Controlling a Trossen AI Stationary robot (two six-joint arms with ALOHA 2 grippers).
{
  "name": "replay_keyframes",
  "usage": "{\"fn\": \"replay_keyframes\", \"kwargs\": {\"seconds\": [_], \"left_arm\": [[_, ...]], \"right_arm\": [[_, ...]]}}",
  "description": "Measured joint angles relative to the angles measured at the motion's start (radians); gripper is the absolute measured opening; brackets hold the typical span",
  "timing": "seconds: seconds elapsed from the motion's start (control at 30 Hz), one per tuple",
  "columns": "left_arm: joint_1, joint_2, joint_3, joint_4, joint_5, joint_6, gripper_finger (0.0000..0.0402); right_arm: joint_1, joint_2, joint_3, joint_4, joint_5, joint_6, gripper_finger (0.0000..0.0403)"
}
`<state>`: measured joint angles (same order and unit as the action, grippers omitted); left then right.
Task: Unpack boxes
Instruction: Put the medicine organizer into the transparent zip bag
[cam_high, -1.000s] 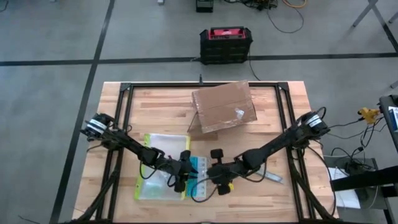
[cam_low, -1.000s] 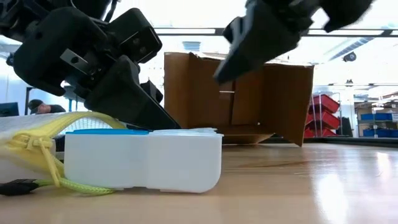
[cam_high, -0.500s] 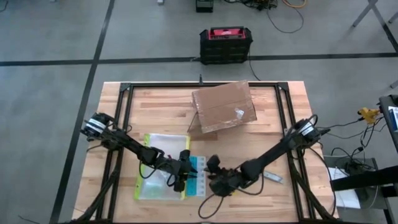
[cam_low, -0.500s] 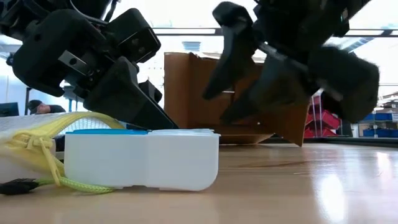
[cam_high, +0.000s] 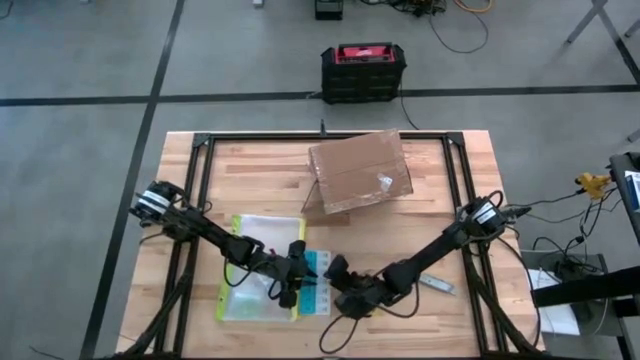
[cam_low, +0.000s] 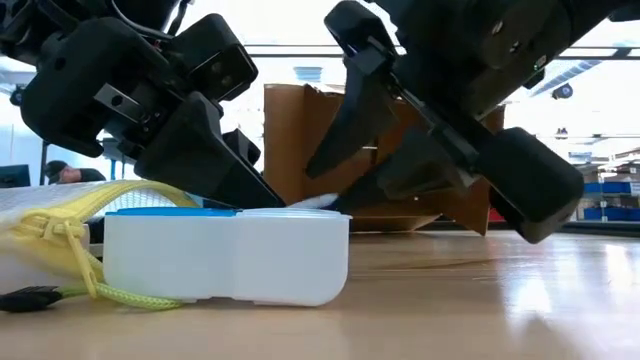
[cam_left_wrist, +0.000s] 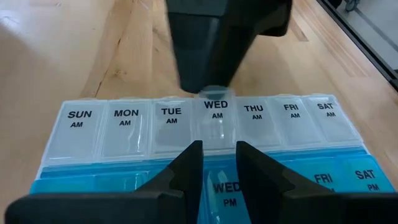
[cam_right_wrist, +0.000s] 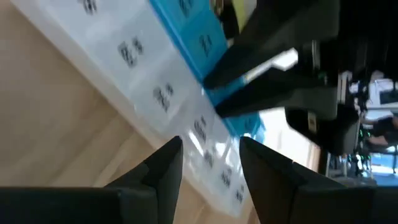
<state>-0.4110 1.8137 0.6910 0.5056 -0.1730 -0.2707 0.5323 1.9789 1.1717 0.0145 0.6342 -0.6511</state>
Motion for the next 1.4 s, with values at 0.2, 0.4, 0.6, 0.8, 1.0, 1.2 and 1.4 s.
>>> {"fn": "replay_keyframes", "kwargs": {"seconds": [0.2,0.4,0.6,0.8,1.0,1.2,1.4], "left_arm": [[0.0,-0.002,0.0,0.0,0.0,0.001,0.0084],[0.002,-0.033,-0.003,-0.025,0.0,0.022,0.0089],[-0.001,-0.146,-0.004,-0.089,0.008,0.041,0.0083],[-0.022,-0.296,-0.002,-0.242,0.008,0.029,0.0081],[-0.052,-0.38,-0.002,-0.46,-0.026,-0.123,0.0086],[-0.059,-0.332,-0.002,-0.466,-0.028,-0.063,0.0105],[-0.045,-0.31,0.035,-0.51,-0.027,0.052,0.0139]], "right_arm": [[-0.005,0.002,0.0,0.041,-0.006,-0.065,0.0123],[-0.029,0.003,-0.003,0.044,-0.08,-0.029,0.0082],[-0.046,0.003,-0.004,0.046,-0.085,-0.064,0.0012],[-0.064,0.003,-0.003,0.051,-0.073,-0.12,0.0006],[-0.06,0.001,0.005,0.04,-0.005,-0.126,0.0002],[-0.039,-0.007,0.003,-0.011,0.022,-0.088,0.0001],[-0.024,-0.022,0.004,-0.161,0.063,0.036,0.0001]]}}
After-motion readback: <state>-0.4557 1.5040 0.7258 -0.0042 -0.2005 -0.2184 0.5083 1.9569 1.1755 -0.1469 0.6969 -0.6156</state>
